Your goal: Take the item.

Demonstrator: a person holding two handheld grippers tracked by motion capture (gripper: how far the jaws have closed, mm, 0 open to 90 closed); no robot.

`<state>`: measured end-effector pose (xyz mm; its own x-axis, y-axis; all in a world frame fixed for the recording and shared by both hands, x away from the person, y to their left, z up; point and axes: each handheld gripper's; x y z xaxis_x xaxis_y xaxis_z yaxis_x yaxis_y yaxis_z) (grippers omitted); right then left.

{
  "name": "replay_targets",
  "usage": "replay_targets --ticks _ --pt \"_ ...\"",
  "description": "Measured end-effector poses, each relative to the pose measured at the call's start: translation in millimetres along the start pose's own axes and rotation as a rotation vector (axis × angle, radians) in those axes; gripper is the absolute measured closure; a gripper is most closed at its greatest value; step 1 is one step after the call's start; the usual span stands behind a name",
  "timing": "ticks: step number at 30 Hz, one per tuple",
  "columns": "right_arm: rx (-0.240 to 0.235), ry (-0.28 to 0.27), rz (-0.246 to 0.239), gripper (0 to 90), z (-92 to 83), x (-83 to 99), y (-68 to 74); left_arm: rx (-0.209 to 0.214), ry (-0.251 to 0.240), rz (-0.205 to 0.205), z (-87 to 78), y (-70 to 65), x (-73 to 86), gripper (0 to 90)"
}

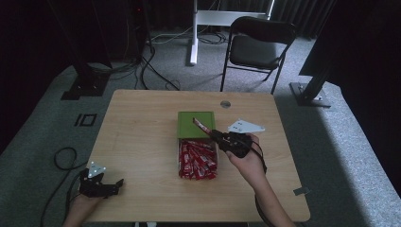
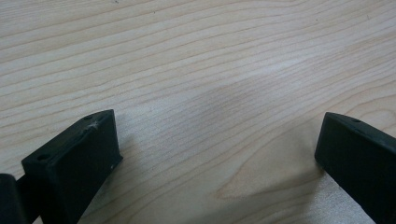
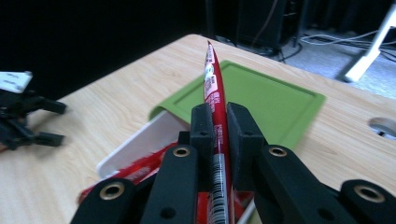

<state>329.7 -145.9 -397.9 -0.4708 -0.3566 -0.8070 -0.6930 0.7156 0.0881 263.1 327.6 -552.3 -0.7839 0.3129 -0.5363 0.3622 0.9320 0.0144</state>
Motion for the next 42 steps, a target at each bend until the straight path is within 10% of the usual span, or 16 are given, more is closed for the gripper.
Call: replay_targets --ticks 42 --pt "0.301 -0.003 0.295 82.0 50.9 60.2 -81.2 0.001 0.0 -0.001 0.0 -0.1 0.0 0.6"
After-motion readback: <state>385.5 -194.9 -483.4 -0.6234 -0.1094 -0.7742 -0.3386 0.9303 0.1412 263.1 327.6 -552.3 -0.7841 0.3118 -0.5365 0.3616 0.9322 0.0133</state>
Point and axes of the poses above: each handheld gripper's, and its own axes: z roughly forward along the jaws, x roughly out of its underside, y roughly to its left, and after that the axes turned 11 degrees about y, right-handed
